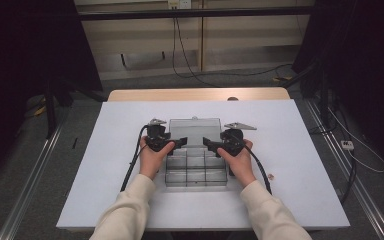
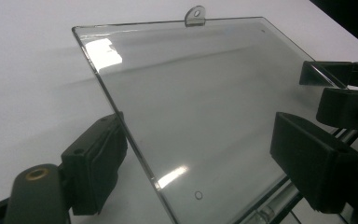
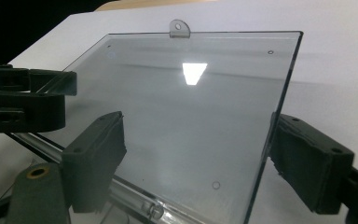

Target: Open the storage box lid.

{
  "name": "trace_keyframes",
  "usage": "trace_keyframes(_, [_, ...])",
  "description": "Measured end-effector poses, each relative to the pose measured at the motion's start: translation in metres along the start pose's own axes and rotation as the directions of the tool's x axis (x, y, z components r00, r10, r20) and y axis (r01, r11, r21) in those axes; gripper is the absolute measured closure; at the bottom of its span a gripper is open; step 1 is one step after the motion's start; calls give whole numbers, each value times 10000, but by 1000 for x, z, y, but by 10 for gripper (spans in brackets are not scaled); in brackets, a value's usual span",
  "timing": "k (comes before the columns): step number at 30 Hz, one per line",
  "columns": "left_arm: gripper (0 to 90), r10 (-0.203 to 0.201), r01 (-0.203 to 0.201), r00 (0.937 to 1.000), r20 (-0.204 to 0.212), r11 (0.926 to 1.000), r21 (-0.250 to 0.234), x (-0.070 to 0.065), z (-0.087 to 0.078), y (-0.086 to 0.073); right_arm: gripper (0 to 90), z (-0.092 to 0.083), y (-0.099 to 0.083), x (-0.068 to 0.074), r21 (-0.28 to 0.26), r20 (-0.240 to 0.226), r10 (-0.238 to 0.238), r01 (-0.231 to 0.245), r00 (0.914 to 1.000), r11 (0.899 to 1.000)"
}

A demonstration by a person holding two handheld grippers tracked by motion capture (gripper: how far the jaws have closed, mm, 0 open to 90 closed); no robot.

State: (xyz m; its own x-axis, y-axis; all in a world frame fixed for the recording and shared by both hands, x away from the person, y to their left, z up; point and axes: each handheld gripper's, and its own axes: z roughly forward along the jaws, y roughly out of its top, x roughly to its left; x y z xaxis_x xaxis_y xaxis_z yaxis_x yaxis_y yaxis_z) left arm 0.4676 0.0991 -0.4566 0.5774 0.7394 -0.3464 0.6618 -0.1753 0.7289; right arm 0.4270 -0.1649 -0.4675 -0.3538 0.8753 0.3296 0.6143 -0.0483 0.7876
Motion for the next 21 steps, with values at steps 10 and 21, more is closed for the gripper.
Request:
trace_keyframes(10, [159, -116, 116, 9999, 43, 9999, 108, 0, 1, -1, 187, 1, -1, -1, 108, -88, 243, -242, 9997, 9996])
trace_keyframes(21, [136, -230, 227, 9997, 131, 9995, 224, 1, 2, -1, 182, 1, -1, 0, 235, -48, 511, -510, 9987, 9984])
